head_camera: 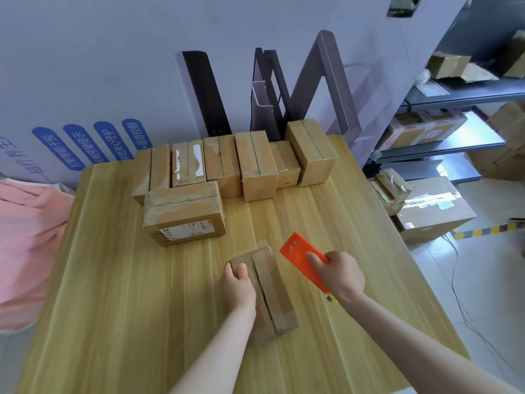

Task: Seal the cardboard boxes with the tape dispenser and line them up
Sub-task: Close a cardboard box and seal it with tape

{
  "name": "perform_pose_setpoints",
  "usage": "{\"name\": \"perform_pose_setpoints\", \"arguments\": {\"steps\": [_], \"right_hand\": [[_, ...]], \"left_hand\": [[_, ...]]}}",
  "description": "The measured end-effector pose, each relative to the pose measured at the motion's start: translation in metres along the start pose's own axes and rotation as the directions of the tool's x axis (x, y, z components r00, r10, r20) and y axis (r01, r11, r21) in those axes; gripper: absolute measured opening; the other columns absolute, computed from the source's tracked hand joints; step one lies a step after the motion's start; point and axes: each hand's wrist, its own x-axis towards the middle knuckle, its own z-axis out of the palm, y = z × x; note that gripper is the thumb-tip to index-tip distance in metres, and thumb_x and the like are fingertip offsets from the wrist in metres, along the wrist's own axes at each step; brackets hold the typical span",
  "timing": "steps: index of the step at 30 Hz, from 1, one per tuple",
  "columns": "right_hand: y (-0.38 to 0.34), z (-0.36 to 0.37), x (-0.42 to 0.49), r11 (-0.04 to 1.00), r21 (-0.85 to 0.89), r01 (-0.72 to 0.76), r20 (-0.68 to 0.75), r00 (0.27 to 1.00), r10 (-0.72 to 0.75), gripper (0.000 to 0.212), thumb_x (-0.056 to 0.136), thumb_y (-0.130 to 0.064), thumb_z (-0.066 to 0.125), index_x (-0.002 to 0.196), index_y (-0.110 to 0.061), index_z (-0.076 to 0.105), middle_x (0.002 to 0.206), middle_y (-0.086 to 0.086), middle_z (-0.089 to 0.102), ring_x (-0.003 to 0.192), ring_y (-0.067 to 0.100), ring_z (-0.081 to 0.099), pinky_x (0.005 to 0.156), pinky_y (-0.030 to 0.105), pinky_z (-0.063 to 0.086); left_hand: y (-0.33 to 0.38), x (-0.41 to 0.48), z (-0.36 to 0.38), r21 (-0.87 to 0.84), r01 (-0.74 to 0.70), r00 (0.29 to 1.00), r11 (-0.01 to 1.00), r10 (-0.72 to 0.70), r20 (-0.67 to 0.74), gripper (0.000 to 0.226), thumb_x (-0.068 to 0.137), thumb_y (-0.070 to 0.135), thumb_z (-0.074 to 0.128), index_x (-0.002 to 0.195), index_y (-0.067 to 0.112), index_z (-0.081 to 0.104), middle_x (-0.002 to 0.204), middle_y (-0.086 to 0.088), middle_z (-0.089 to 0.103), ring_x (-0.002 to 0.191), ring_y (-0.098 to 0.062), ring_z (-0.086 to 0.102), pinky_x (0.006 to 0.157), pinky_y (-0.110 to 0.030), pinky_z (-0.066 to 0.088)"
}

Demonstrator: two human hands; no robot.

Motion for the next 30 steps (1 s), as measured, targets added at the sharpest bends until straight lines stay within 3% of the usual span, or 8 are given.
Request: {"name": "perform_pose_setpoints", "arguments": {"steps": [5,9,14,16,18,21,27,30], "right_hand": [[-0.007,-0.013,-0.017,0.913,0.408,-0.013,-0.031,0.999,0.028,0.053,0.084,-0.053,0.06,0.058,-0.006,0.059,0.048,-0.002,0.048,0.046,0.017,0.046,0.047,0.025,0.032],[-0.01,0.004,-0.031,0.79,0.607,-0.085,0.029,0.996,0.085,0.05,0.084,-0.047,0.066,0.052,-0.012,0.051,0.046,-0.001,0.041,0.045,0.015,0.039,0.05,0.029,0.032],[-0.01,0.008,-0.03,0.711,0.685,-0.157,0.054,0.985,0.166,0.048,0.085,-0.046,0.066,0.056,-0.007,0.061,0.05,0.004,0.055,0.048,0.017,0.052,0.053,0.03,0.041],[-0.008,0.007,-0.029,0.691,0.705,-0.158,0.058,0.985,0.166,0.05,0.085,-0.045,0.067,0.063,0.0,0.065,0.055,0.007,0.058,0.051,0.019,0.053,0.054,0.03,0.042],[-0.006,0.008,-0.03,0.694,0.704,-0.153,0.047,0.984,0.17,0.051,0.085,-0.045,0.067,0.064,0.002,0.065,0.054,0.007,0.056,0.049,0.018,0.05,0.052,0.029,0.039],[-0.005,0.011,-0.031,0.69,0.705,-0.162,0.049,0.982,0.18,0.054,0.084,-0.046,0.067,0.069,0.005,0.066,0.056,0.008,0.057,0.051,0.019,0.051,0.052,0.03,0.04],[-0.007,0.01,-0.034,0.668,0.728,-0.154,0.059,0.985,0.162,0.05,0.085,-0.044,0.067,0.066,0.002,0.064,0.06,0.012,0.058,0.053,0.02,0.052,0.053,0.031,0.04],[-0.008,0.011,-0.036,0.658,0.737,-0.157,0.066,0.985,0.16,0.054,0.085,-0.043,0.067,0.071,0.009,0.063,0.061,0.011,0.057,0.055,0.02,0.052,0.054,0.031,0.039]], "left_hand": [[-0.002,-0.022,0.015,-0.222,0.095,0.988,0.971,-0.12,-0.1,0.047,0.102,0.028,0.038,0.147,0.013,0.03,0.145,-0.011,0.043,0.13,-0.031,0.044,0.105,-0.038,0.034],[-0.018,-0.031,0.015,-0.306,0.039,0.98,0.951,-0.097,-0.175,0.036,0.097,0.027,0.048,0.127,0.008,0.049,0.12,-0.012,0.061,0.109,-0.03,0.058,0.097,-0.038,0.044],[-0.021,-0.032,-0.001,-0.065,-0.126,0.98,0.99,0.113,-0.165,0.047,0.091,0.025,0.063,0.13,0.003,0.051,0.127,-0.013,0.058,0.12,-0.03,0.053,0.1,-0.035,0.039],[-0.02,-0.029,-0.011,0.175,-0.358,0.908,0.917,0.386,-0.165,0.045,0.087,0.021,0.068,0.128,0.005,0.055,0.127,-0.011,0.057,0.121,-0.028,0.05,0.098,-0.03,0.038],[-0.019,-0.02,-0.018,0.336,-0.628,0.735,0.702,0.677,-0.044,0.028,0.083,0.005,0.071,0.111,0.007,0.067,0.112,-0.007,0.062,0.108,-0.021,0.054,0.09,-0.022,0.04],[-0.011,-0.007,-0.018,0.424,-0.798,0.555,0.429,0.798,0.237,0.026,0.084,0.001,0.066,0.108,0.01,0.071,0.109,-0.003,0.068,0.104,-0.017,0.058,0.09,-0.026,0.047],[0.011,0.002,-0.011,0.608,-0.595,0.801,0.526,0.449,0.396,0.042,0.098,0.021,0.045,0.139,0.028,0.044,0.142,0.01,0.046,0.129,-0.012,0.042,0.103,-0.021,0.032],[0.035,0.005,-0.01,0.708,-0.588,0.808,0.391,0.33,0.489,0.044,0.092,0.017,0.052,0.133,0.03,0.044,0.135,0.009,0.049,0.124,-0.017,0.046,0.091,-0.031,0.044]]}}
